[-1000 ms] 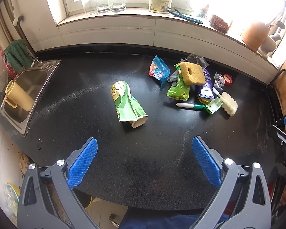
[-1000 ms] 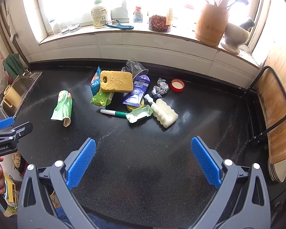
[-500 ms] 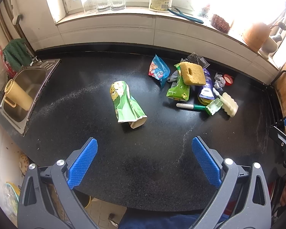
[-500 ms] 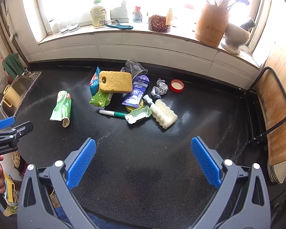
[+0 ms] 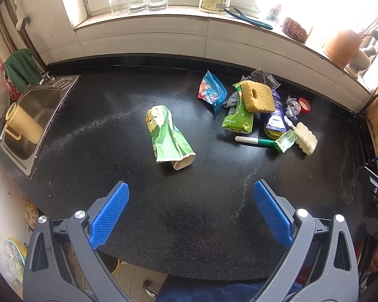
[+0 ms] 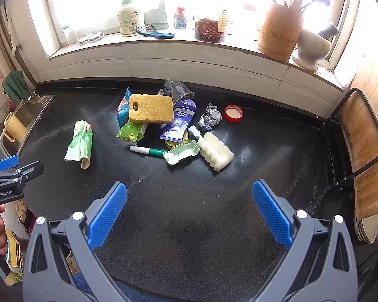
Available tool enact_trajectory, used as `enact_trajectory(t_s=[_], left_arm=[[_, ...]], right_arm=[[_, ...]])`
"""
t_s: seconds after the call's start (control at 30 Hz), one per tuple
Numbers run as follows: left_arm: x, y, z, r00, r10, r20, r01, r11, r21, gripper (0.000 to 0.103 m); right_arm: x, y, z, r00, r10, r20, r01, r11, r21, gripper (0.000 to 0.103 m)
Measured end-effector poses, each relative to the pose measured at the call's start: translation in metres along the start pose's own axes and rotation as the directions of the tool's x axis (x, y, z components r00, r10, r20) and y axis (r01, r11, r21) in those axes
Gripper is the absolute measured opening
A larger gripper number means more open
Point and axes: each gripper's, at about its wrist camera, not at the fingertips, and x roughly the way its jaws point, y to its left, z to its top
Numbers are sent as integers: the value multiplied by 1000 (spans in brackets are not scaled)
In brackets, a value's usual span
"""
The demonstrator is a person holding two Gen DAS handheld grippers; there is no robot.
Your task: Collect trash
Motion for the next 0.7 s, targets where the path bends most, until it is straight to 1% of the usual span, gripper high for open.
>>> enact_trajectory(t_s=[0.43, 0.53, 0.7], left_arm=[[22, -3, 12, 1000, 5, -31, -5, 1000, -9, 96], [38, -3, 18, 999, -2, -39, 1, 1000, -15, 96], [83, 4, 29, 999, -1, -54, -1, 999, -40, 96]], right_arm=[[26, -14, 9, 1000, 13, -26, -13, 1000, 8, 97], [43, -20, 12, 999, 31, -34, -31, 1000, 0, 97], [93, -42, 14, 997, 47, -64, -49, 998, -41, 97]])
